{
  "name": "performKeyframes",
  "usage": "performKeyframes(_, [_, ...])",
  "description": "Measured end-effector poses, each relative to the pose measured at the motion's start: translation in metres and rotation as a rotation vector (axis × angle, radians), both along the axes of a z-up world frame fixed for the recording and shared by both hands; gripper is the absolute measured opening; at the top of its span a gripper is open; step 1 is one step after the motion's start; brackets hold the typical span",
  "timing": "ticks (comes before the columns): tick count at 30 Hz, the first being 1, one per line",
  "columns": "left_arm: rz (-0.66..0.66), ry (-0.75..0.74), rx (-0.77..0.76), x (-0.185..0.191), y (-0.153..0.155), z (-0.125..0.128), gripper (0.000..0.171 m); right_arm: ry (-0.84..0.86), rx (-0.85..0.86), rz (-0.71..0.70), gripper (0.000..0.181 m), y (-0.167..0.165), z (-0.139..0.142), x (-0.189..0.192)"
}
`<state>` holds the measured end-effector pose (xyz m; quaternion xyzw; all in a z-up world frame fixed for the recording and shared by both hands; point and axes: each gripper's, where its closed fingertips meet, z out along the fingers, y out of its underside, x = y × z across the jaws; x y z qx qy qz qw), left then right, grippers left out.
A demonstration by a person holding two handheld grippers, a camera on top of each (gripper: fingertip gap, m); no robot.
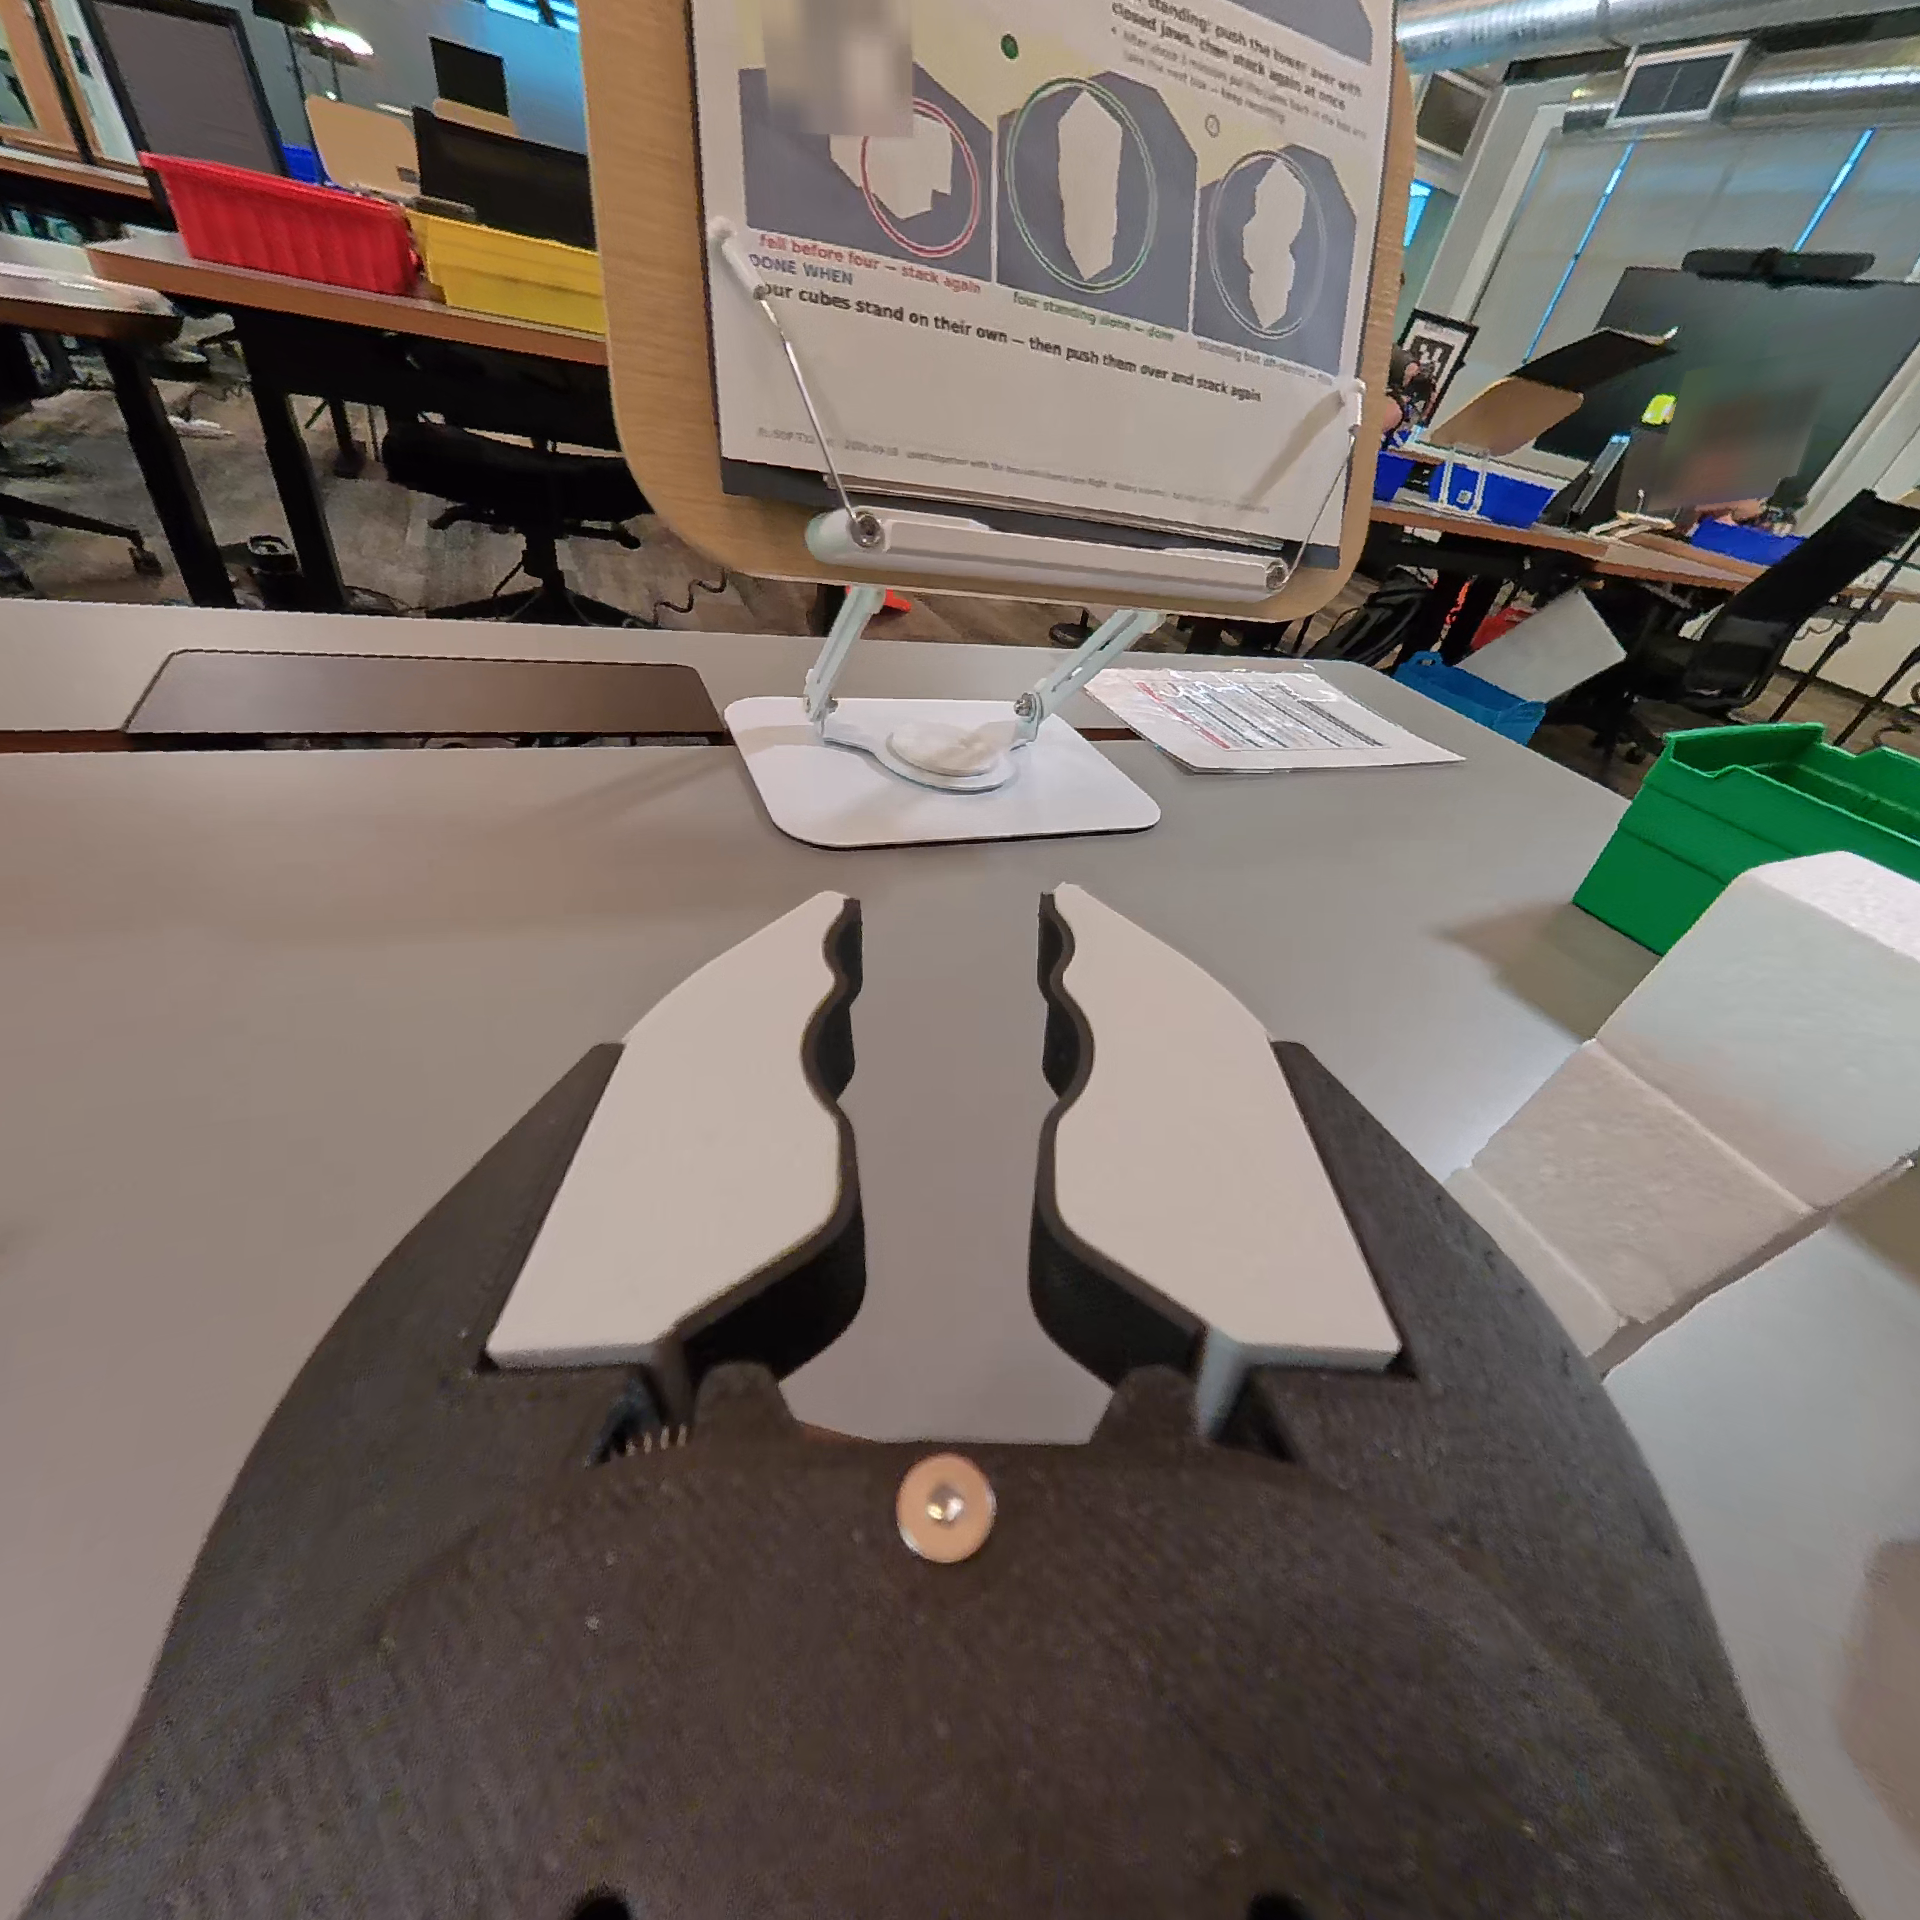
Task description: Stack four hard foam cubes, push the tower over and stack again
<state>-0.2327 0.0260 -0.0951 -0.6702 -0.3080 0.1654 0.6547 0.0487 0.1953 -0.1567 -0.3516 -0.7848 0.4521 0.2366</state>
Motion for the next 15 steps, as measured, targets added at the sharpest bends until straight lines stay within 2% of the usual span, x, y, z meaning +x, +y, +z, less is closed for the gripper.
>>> performKeyframes(4, [0.023, -0.013, 0.003, -0.002, -0.011, -0.002, 0.033, 0.086, -0.023, -0.01, 0.052, 0.005, 0.034, -0.008])
performKeyframes(9, [0.043, -0.018, 0.005, -0.001, -0.022, -0.003, 0.033, 0.199, 0.022, -0.024, 0.052, 0.028, 0.115, -0.032])
performKeyframes(12, [0.052, -0.025, 0.006, -0.002, -0.026, -0.004, 0.033, 0.162, 0.017, 0.025, 0.052, 0.019, 0.154, -0.061])
performKeyframes(15, [0.056, -0.013, -0.013, -0.001, -0.028, -0.004, 0.033, 0.151, 0.08, 0.081, 0.052, 0.0, 0.172, -0.096])
